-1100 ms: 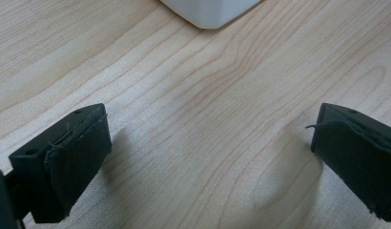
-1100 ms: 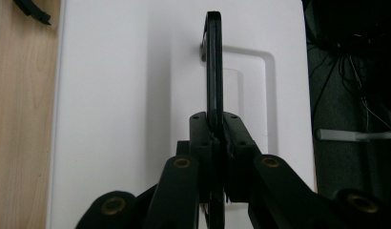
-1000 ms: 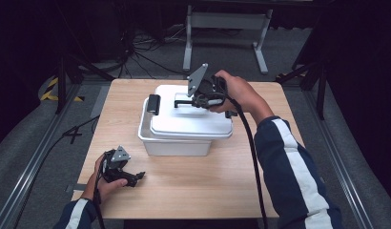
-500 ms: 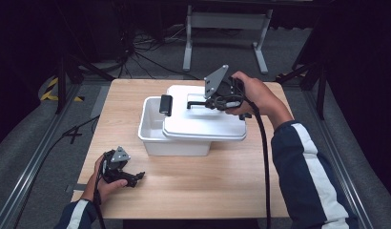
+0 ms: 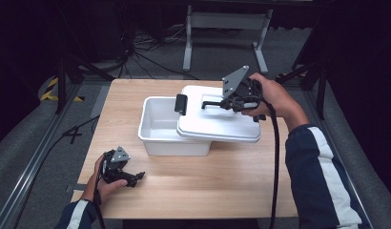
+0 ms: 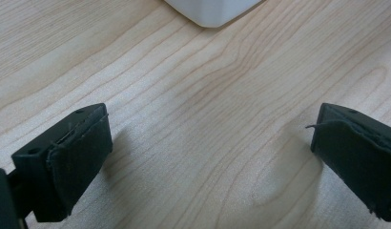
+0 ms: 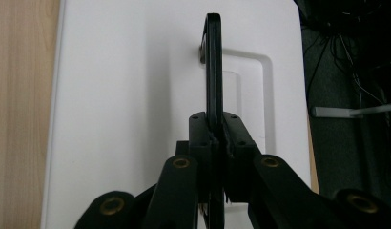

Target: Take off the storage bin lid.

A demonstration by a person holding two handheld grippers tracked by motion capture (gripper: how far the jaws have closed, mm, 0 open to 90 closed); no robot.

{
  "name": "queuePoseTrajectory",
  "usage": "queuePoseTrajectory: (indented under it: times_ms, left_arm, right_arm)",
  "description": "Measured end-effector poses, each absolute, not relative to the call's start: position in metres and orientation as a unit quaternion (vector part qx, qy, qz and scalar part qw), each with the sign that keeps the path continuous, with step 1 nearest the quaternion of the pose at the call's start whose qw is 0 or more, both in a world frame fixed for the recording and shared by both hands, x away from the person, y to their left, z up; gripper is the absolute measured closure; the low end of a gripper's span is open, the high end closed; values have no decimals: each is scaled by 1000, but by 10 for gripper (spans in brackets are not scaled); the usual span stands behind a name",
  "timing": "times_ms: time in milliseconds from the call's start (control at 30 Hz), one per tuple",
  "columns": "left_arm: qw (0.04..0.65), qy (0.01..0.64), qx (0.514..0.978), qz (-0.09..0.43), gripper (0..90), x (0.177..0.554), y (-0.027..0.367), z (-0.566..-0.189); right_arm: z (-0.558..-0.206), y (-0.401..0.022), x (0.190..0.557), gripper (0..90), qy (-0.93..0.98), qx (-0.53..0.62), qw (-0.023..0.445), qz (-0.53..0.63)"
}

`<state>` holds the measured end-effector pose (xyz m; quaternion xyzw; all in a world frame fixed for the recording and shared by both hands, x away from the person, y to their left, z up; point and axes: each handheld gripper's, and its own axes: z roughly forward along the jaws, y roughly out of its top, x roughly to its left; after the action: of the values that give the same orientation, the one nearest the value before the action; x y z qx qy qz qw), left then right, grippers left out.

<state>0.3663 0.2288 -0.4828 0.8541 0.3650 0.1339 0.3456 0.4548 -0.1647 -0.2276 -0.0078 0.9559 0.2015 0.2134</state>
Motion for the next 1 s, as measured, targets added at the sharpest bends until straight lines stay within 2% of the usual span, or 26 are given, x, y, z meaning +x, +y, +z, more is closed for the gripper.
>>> queuePoseTrajectory:
  times_ms: [1000]
  left_arm:
    - [345,364,854,136,6,366,229,-483]
  right_arm:
    - [-226,-244,453,848,950,54,227,210]
